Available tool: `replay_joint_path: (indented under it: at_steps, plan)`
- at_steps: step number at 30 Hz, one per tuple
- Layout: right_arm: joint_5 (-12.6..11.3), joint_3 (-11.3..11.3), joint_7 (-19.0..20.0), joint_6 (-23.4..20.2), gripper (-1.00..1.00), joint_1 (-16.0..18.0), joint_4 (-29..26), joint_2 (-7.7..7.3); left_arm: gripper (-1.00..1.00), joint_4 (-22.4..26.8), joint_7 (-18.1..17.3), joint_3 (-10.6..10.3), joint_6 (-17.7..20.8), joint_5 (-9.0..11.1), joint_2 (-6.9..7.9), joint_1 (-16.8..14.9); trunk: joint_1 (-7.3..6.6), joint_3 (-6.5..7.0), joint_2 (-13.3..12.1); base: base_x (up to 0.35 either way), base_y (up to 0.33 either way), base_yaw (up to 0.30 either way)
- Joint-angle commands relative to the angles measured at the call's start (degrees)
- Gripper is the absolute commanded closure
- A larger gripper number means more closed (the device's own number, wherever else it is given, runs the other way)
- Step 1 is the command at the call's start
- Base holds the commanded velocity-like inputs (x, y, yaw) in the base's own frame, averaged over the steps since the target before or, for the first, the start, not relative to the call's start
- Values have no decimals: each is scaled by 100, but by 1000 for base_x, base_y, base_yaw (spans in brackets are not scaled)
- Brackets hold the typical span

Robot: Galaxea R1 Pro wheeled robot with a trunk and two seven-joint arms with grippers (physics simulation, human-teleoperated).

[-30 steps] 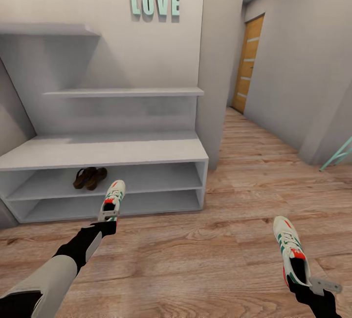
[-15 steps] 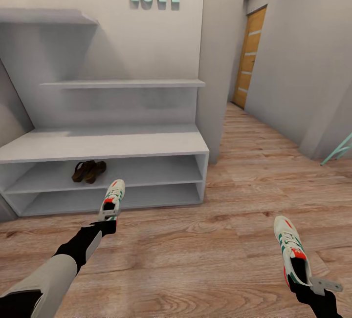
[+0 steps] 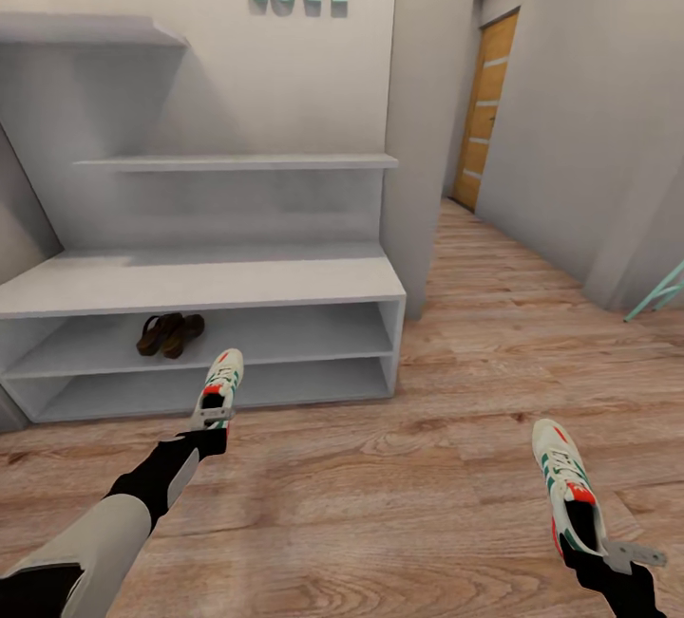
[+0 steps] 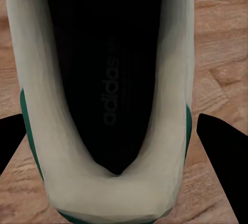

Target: Pick up the two gym shoes and the two sandals from the corridor floor and place them onto the hallstand (shoe rack) in the corridor, making sure they are on the rack and not on the floor. Arrange them so the two gym shoes are next to each other and the two sandals are next to each other.

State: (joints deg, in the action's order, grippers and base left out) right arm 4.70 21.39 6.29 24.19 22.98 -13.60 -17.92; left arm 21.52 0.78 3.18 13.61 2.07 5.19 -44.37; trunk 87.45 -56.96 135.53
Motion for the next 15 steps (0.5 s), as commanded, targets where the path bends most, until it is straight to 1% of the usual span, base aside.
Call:
replay_joint_path:
  at_steps: [1, 10, 15]
  plan:
    - [48, 50, 30, 22, 100, 5, 6, 2, 100, 15, 8, 19, 36, 22, -1, -1, 1, -5, 2, 229, -124, 0]
    - [48, 57, 30, 22, 100, 5, 7, -1, 100, 16, 5, 24, 27, 30, 0, -1, 1, -5, 2, 278, -159, 0]
    - [48, 57, 30, 22, 100, 5, 7, -1, 100, 18, 2, 24, 17, 31, 0, -1, 1, -5, 2, 325, -67, 0]
